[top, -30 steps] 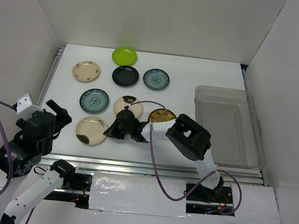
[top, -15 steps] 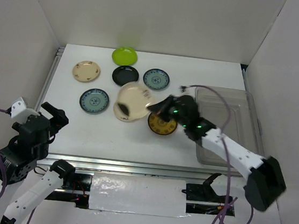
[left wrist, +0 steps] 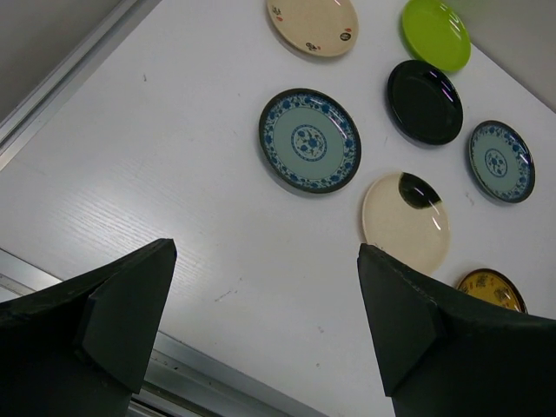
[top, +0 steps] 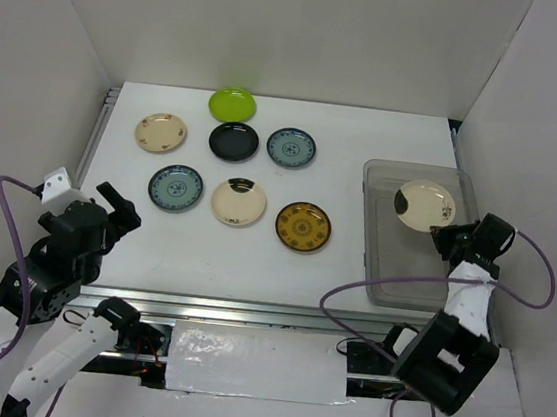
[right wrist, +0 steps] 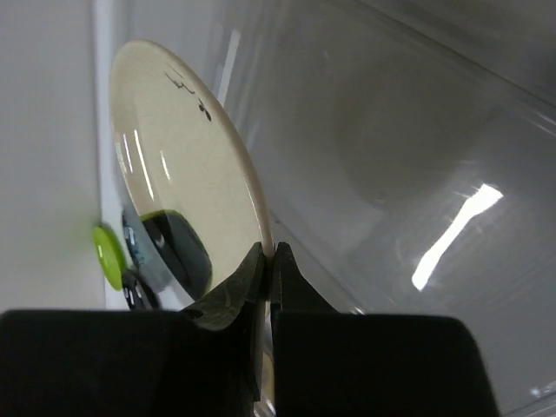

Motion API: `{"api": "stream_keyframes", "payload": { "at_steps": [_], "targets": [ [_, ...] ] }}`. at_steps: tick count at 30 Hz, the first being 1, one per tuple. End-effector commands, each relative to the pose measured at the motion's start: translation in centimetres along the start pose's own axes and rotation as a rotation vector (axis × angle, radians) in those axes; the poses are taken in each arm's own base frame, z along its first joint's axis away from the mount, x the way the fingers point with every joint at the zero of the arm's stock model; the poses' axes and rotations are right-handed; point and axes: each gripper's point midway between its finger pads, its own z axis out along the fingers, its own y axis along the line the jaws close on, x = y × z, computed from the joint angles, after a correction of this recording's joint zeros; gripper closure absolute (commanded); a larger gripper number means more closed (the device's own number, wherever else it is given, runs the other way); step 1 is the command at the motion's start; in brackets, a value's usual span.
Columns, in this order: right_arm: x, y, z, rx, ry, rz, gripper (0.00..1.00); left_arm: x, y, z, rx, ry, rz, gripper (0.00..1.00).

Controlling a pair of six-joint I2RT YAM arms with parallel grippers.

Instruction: Place the plates into the plastic bin on the countertop

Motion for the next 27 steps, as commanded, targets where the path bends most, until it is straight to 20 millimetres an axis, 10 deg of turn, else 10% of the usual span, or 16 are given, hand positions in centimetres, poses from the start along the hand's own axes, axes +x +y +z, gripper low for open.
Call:
{"api": "stream_keyframes", "payload": {
  "at_steps": [1,8,12,17,22,23,27],
  "targets": [
    [0.6,-0.3,1.7,-0.033,0.08,0.027,1.0,-0.3,-1.3,0.4,0.04,-0.002,0.024,0.01],
    [0.8,-1.8,4.8,0.032,0.108,0.066,0.92,0.1,-2.0,0.7,0.056,0.017,0.048,0.01],
    [0.0,0.1,3.8,0.002,0.059,0.019,0.03,0.4,-2.3,0.9,0.069,0.03,0.064,0.01],
    [1.8,5.6,-0.4,-0.123,0.043,-0.135,0.0,0.7,-2.6,1.1,0.074,0.044,0.078,0.01],
    [10.6,10.5,-5.4,-0.261,0.137,-0.402,0.0,0.6,-2.6,1.1,0.076,0.043,0.076,0.01],
    [14.8,11.2,-7.1,-0.311,0.234,-0.47,0.0,0.6,-2.6,1.1,0.077,0.042,0.073,0.01],
    [21.8,10.9,-9.0,-0.35,0.312,-0.519,0.0,0.9,-3.0,1.2,0.092,0.052,0.085,0.01]
  ]
}}
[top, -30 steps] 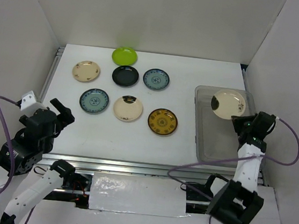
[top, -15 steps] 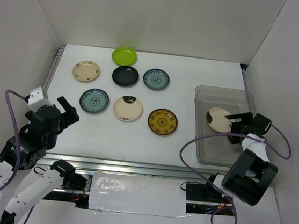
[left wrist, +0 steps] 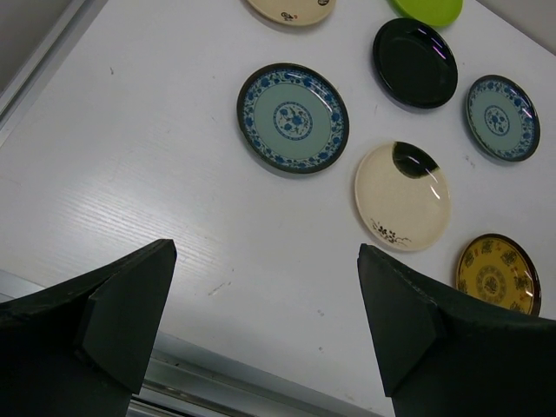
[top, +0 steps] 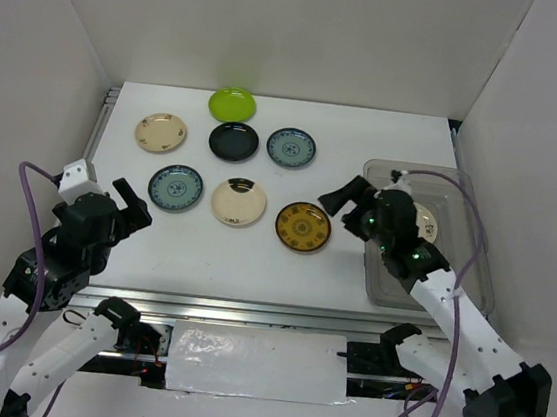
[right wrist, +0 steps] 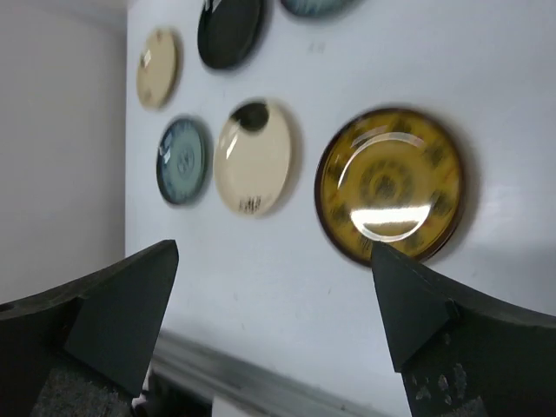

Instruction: Place the plates into the plastic bin on the countertop

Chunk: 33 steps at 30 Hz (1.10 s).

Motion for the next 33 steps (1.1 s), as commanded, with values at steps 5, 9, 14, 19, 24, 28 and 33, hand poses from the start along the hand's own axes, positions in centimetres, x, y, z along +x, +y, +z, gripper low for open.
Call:
{"api": "stream_keyframes", "payload": {
  "at_steps": [5,9,14,19,24,28,33],
  "targets": [
    [10.2,5.4,4.0,-0.081,0.19,-0.054,0.0,0.3,-1.9,1.0,0.054,0.026,0.043,0.01],
    [13.4,6.8,10.3,-0.021,0.274,-0.04,0.0,0.3,-1.8,0.9,0.056,0.021,0.039,0.01],
    [12.3,7.0,17.2,0.084,0.298,-0.143,0.01,0.1,-2.1,0.6,0.087,0.01,0.036,0.01],
    [10.1,6.9,22.1,0.076,0.358,-0.316,0.02,0.4,-2.7,0.7,0.116,0.026,0.059,0.01],
    [11.3,5.9,23.4,-0.01,0.571,-0.399,0.05,0.7,-3.0,1.0,0.122,0.041,0.076,0.01],
    [12.9,5.2,23.3,-0.059,0.655,-0.443,0.06,0.7,-3.1,0.9,0.13,0.04,0.076,0.01],
    [15.1,3.1,24.3,-0.021,0.718,-0.435,0.12,0.8,-3.2,1.0,0.132,0.045,0.081,0.01]
  ]
}}
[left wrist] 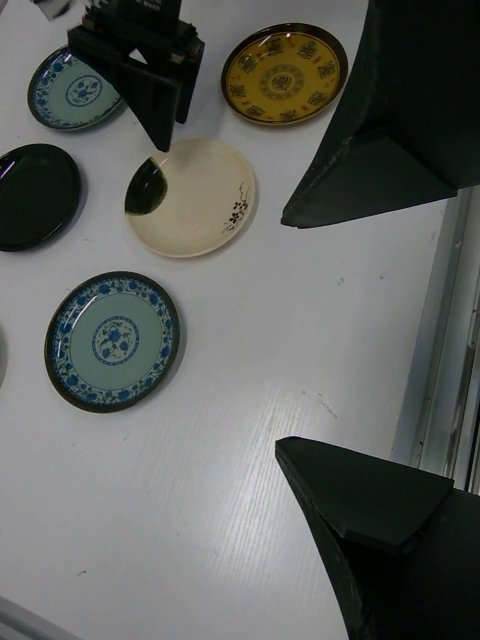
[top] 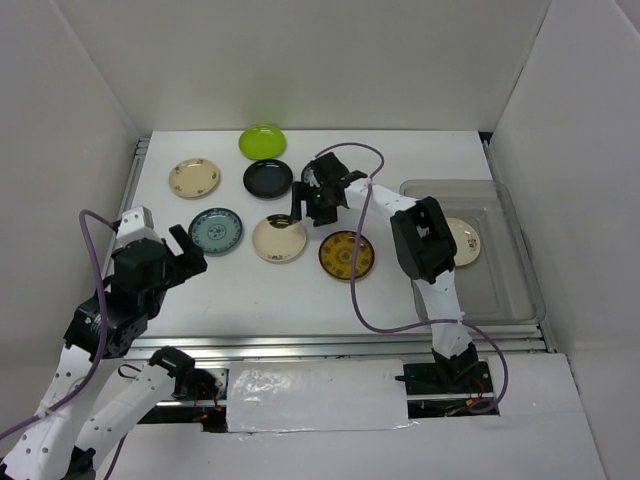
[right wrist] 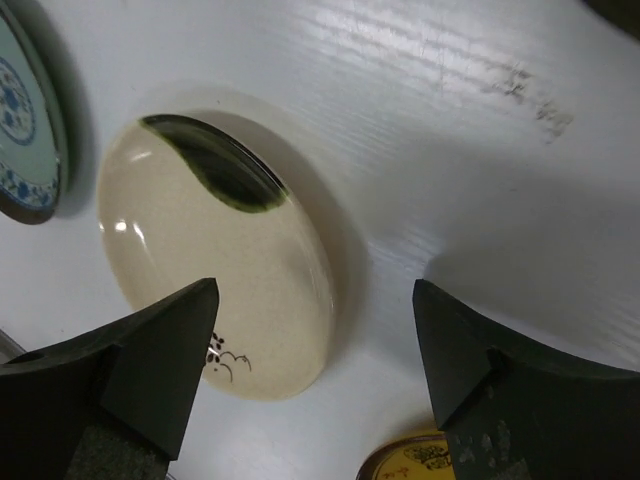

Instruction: Place the plates into the plastic bin on the countertop

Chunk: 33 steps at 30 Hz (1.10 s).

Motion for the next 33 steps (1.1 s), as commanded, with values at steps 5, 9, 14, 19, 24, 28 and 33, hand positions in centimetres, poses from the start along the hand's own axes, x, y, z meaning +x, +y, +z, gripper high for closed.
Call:
{"api": "stream_keyframes", "payload": {
  "at_steps": [5,9,14,19,24,28,33],
  "targets": [
    [2.7,0.8,2.0,-0.076,0.095,-0.013,0.29,-0.4,-0.9,0.4,0.03,-0.009,0.016,0.01],
    [3.2,0.9,1.9,-0.08,0.087,0.01,0.55,-0.4,-0.9,0.4,0.028,-0.011,0.013,0.01],
    [3.5,0.6,1.8,-0.058,0.088,0.032,0.76,-0.5,-0.8,0.2,0.031,-0.019,0.009,0.01],
    [2.7,2.8,-0.5,-0.092,0.06,0.043,1.0,-0.5,-0.8,0.2,0.031,-0.019,0.009,0.01],
    [-0.5,7.2,-10.6,-0.189,-0.121,0.039,1.0,-0.4,-0.9,0.4,0.032,-0.012,0.013,0.01],
    [-1.5,0.1,-17.5,-0.074,-0.276,0.216,1.0,-0.6,-0.8,0.2,0.033,-0.019,0.008,0.01],
    [-0.4,-12.3,-27.4,0.113,-0.546,0.488,1.0,-0.8,-0.8,-0.2,0.046,-0.036,-0.001,0.01]
  ]
}}
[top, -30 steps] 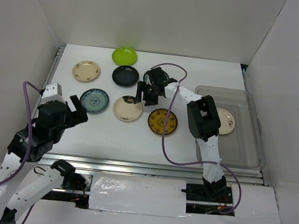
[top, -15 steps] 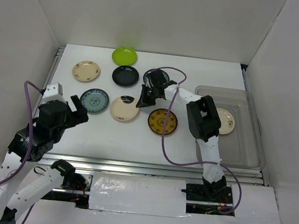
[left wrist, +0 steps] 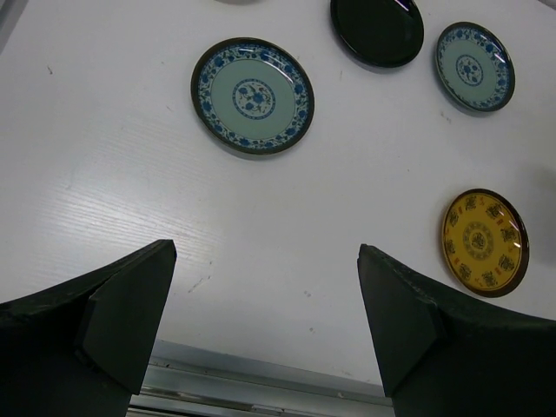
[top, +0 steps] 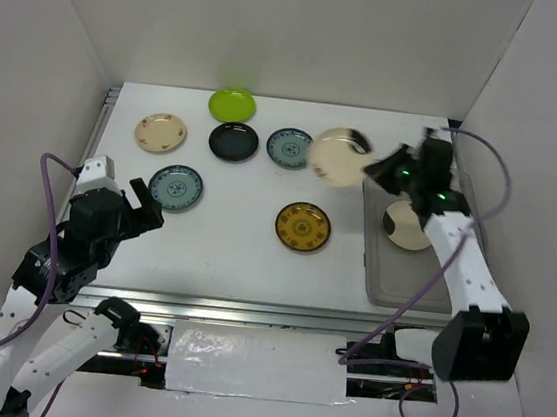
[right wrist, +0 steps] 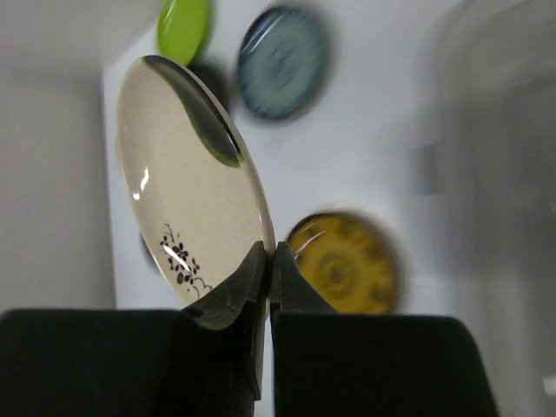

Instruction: Place the plates into the plastic bin on the countertop

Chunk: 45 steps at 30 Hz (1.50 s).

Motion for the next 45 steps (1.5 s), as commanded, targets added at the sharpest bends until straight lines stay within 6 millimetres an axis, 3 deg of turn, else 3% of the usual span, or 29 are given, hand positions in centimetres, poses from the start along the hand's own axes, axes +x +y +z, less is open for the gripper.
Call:
{"api": "stream_keyframes", "payload": {
  "at_steps": [1,3,4,6,11,16,22,24,25,26,27,28,30,33,34,37,38,39,42,44,45],
  "targets": [
    [-2.8,-11.0,-5.5,0.236,-0.22,0.223,1.0,-0.9,-0.6,-0.2,0.034,-0.042,-0.002,0.01],
    [-3.6,-14.4,-7.9,0.274,-0.301,0.318,1.0,-0.9,-0.6,-0.1,0.035,-0.038,0.003,0.01],
    [-3.9,-18.1,-9.7,0.346,-0.371,0.399,1.0,-0.7,-0.8,0.0,0.04,-0.03,0.006,0.01],
    [-4.1,-20.1,-11.2,0.375,-0.434,0.462,1.0,-0.5,-0.9,0.2,0.038,-0.019,0.017,0.01],
    [-2.4,-24.5,-10.8,0.443,-0.446,0.573,1.0,-0.4,-1.0,0.5,0.031,-0.005,0.024,0.01],
    [-1.6,-27.4,-10.2,0.524,-0.443,0.627,1.0,-0.2,-1.0,0.7,0.024,0.002,0.029,0.01],
    [-1.6,-28.5,-10.5,0.569,-0.441,0.617,0.99,0.0,-1.0,1.0,0.018,0.015,0.036,0.01],
    [-1.7,-28.3,-10.5,0.56,-0.435,0.607,0.76,0.1,-1.1,1.1,0.012,0.021,0.037,0.01],
    [-1.9,-27.8,-10.7,0.547,-0.44,0.596,0.54,0.0,-1.0,1.2,0.007,0.02,0.038,0.01],
    [-2.0,-27.4,-10.8,0.544,-0.442,0.593,0.16,0.2,-1.0,1.5,-0.003,0.03,0.044,0.01],
    [-2.3,-27.0,-11.1,0.542,-0.452,0.581,0.05,0.2,-1.0,1.6,-0.012,0.034,0.043,0.01],
    [-2.7,-25.8,-11.5,0.536,-0.465,0.555,0.0,0.3,-0.9,1.8,-0.023,0.04,0.046,0.01],
    [-3.3,-24.5,-12.2,0.533,-0.493,0.513,0.0,0.7,-1.1,2.4,-0.046,0.073,0.061,0.01],
    [-4.4,-20.3,-13.7,0.482,-0.52,0.417,0.0,2.1,-0.9,3.3,-0.105,0.167,0.043,0.01],
    [-5.0,-18.2,-15.1,0.463,-0.561,0.367,0.0,2.6,-1.2,3.6,-0.107,0.197,0.019,0.01],
    [-3.4,-11.2,-14.1,0.279,-0.492,0.205,0.0,5.3,-2.3,6.0,-0.095,0.29,-0.148,0.01],
    [-1.8,-7.9,-12.9,0.159,-0.416,0.123,0.0,6.1,-2.6,6.6,-0.08,0.32,-0.202,0.01],
    [-0.6,-5.9,-12.1,0.063,-0.365,0.075,0.0,6.3,-1.8,8.4,-0.093,0.297,-0.279,0.01],
    [5.6,1.4,-10.8,-0.278,-0.124,-0.074,0.0,6.5,-0.8,11.7,-0.09,0.269,-0.441,0.01],
    [8.4,3.8,-11.3,-0.405,-0.026,-0.122,0.0,7.0,0.1,13.2,-0.104,0.246,-0.494,0.01],
    [10.3,5.2,-11.7,-0.471,0.008,-0.154,0.0,5.8,0.4,14.2,-0.093,0.186,-0.523,0.01]
  ]
}}
